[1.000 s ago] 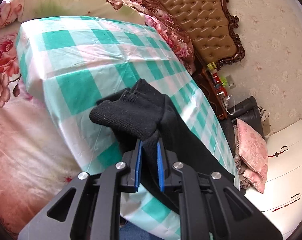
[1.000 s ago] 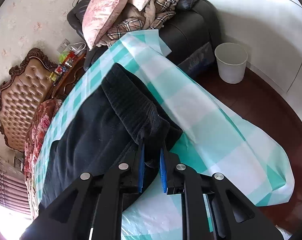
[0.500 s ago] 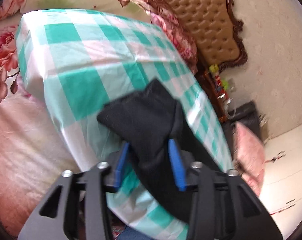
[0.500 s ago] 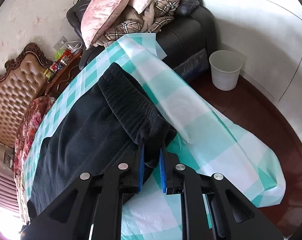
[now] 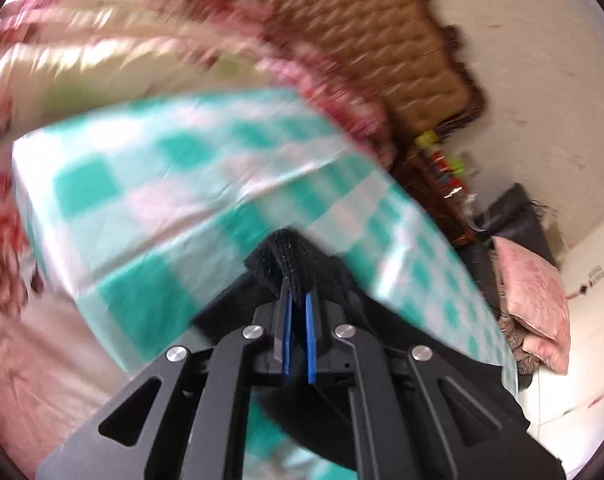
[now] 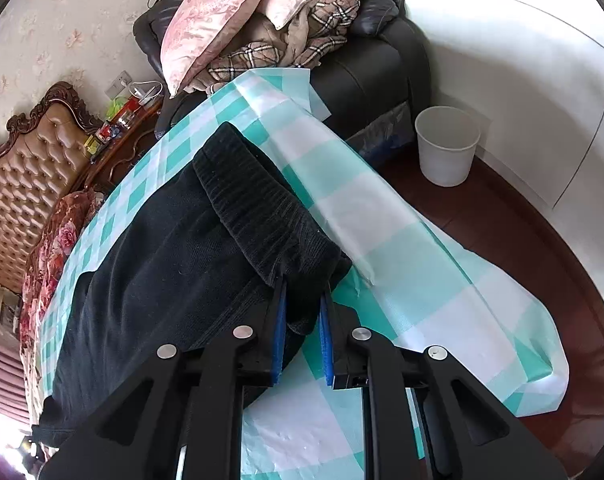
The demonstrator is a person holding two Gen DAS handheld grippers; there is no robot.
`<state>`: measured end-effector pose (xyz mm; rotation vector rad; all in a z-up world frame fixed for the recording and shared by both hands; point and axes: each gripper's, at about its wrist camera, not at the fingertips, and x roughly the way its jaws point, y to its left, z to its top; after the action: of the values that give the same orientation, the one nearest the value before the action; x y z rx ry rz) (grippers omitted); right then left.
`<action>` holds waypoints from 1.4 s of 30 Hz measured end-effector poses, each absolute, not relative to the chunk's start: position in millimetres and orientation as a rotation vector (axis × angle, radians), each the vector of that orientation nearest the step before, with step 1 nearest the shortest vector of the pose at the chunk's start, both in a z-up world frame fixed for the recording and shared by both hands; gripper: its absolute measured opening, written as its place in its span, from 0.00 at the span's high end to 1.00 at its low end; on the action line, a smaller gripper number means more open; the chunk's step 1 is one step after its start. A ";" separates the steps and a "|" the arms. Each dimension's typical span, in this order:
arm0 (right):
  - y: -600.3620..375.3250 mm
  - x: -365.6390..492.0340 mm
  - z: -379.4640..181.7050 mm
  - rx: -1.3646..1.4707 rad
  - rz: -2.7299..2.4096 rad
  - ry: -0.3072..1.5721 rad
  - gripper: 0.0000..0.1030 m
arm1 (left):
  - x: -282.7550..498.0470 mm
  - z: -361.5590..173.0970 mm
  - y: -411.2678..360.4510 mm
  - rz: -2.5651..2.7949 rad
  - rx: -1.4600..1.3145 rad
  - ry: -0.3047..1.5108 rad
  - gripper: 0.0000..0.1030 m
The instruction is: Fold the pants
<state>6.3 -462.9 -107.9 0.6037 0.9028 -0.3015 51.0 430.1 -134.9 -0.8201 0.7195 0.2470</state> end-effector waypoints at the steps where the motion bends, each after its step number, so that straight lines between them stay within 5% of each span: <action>1: -461.7 6.6 -108.1 0.598 -0.303 0.904 0.86 | 54.0 -151.3 434.6 0.248 -0.844 0.751 0.95; 7: -458.1 7.4 -106.1 0.576 -0.318 0.909 0.86 | 54.4 -156.1 436.5 0.247 -0.854 0.731 0.95; 14: -454.0 4.9 -106.6 0.572 -0.336 0.903 0.86 | 46.5 -50.6 395.8 0.106 -0.543 0.450 0.95; 21: -451.4 4.8 -106.4 0.553 -0.324 0.907 0.86 | 52.6 -155.6 433.3 0.265 -0.766 0.729 0.95; 42: -435.2 -12.3 -61.6 0.484 -0.328 0.837 0.86 | 44.8 -168.3 438.6 0.296 -0.808 0.755 0.95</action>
<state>-12.3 -435.2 -61.6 0.4840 0.8367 -0.3277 44.8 438.6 -168.3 -0.8075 0.7549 0.2956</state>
